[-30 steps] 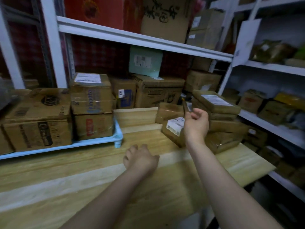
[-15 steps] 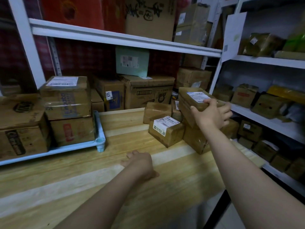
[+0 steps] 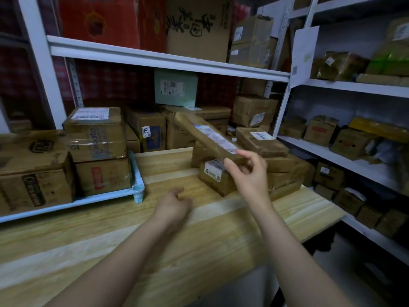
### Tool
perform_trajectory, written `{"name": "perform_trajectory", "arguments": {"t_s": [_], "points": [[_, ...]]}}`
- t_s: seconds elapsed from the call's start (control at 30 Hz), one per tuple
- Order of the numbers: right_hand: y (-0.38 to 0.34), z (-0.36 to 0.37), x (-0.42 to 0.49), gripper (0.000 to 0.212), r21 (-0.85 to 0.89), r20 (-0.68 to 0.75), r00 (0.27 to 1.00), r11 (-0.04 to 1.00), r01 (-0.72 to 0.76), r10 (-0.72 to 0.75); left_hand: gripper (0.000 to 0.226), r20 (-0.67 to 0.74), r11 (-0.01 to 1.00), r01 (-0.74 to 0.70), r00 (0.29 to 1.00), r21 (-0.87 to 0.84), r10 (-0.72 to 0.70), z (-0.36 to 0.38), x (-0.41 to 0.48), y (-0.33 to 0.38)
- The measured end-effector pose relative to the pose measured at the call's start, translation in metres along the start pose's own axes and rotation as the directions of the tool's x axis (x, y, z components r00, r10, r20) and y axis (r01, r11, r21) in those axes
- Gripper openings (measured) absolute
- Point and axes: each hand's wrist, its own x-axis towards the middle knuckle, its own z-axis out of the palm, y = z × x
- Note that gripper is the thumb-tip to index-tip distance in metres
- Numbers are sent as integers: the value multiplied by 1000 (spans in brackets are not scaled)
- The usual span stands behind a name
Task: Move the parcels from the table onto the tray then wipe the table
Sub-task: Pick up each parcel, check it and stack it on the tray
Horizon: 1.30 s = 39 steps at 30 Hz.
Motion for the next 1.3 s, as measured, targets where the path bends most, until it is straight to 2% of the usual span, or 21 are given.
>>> {"name": "perform_trajectory", "arguments": {"t_s": [0.07,0.13,0.23,0.33,0.43,0.5,0.57,0.7,0.8,0.9,1.0,1.17,1.3], "points": [[11,8,-13,27,141,53,990,981,-134,128,46,-140,982,-65,989,-179,40,-17,-4,0],[21,19,-22,23,329,126,971,914,-236,205,43,-254,938,-148,965,-313,68,-35,-6,0],[33,38,-29,11,642,298,911,646,-413,286,49,-362,858,-246,929,-451,76,-57,-7,-1],[32,53,-38,13,715,409,860,479,-509,305,51,-402,816,-315,909,-484,112,-75,-18,3],[29,61,-46,29,718,490,824,404,-567,286,44,-395,782,-346,908,-519,140,-87,-30,10],[28,64,-50,44,682,522,794,407,-608,310,38,-395,774,-358,906,-521,153,-92,-33,12],[27,69,-51,52,633,504,786,465,-619,359,36,-395,774,-352,907,-527,144,-96,-33,9],[31,76,-49,37,595,434,791,522,-611,432,44,-356,736,-321,927,-596,116,-98,-33,3],[35,79,-50,32,468,432,775,620,-630,461,39,-325,734,-329,933,-594,155,-97,-35,0],[38,80,-52,35,443,441,771,636,-631,458,36,-358,728,-365,917,-580,174,-98,-34,-4],[45,81,-50,42,432,389,795,670,-604,466,36,-385,734,-367,910,-571,154,-103,-31,-10],[48,83,-51,36,421,346,826,713,-560,445,33,-447,720,-336,894,-607,41,-104,-32,-12],[52,81,-49,32,461,315,828,688,-561,464,23,-494,709,-357,870,-608,15,-101,-34,-13]]}}
